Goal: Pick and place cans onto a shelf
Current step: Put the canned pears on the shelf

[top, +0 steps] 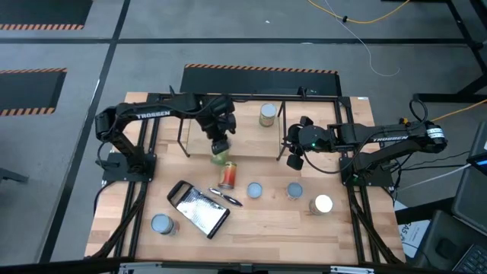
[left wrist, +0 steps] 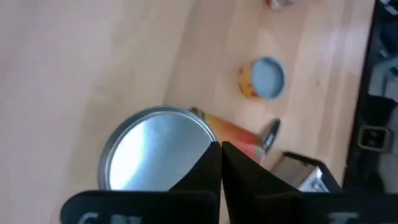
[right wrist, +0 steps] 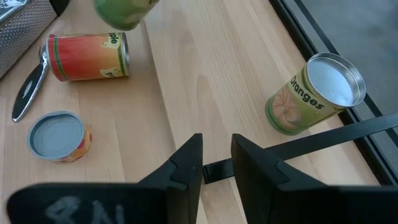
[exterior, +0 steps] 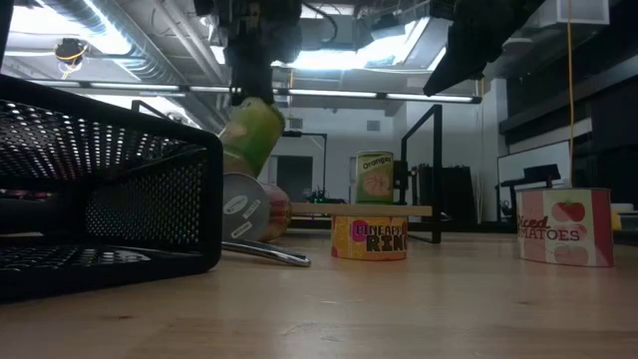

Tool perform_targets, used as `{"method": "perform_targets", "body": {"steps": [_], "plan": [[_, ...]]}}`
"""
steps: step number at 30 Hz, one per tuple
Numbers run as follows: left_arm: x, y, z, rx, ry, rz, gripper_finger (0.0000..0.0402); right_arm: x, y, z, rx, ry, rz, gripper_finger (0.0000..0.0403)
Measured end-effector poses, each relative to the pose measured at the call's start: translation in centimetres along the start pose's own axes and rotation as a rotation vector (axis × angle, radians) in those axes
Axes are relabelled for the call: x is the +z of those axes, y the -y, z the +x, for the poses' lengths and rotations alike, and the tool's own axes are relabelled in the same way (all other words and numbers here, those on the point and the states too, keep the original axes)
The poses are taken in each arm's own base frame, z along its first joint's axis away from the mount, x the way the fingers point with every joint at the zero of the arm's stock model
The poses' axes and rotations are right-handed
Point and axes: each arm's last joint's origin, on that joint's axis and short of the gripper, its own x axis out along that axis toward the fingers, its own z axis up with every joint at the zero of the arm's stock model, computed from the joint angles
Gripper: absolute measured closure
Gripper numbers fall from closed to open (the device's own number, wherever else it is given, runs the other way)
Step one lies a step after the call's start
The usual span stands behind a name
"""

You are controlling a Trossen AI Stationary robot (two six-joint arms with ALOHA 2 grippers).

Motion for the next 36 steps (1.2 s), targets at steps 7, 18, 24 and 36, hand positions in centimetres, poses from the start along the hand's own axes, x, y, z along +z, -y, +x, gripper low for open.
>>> {"method": "perform_targets", "body": {"steps": [7, 18, 24, 36], "plan": [[0.9, -0.8, -1.0, 0.19, 0.075, -0.003, 0.0401, 0.0, 0.0, 0.0, 0.0, 0.001, 0.0, 0.0313], [2.3, -1.6, -1.1, 0.409, 0.259, 0.008, 0.0401, 0.0, 0.0, 0.0, -0.001, 0.004, 0.001, 0.0313], [3.7, -1.8, -0.5, 0.423, 0.375, 0.025, 0.0401, 0.3, 0.0, 0.0, 0.002, 0.026, -0.014, 0.0313], [6.0, -3.7, 3.8, 0.505, 0.457, 0.018, 0.0401, 1.0, -0.1, -0.1, 0.018, 0.094, -0.054, 0.0313]]}}
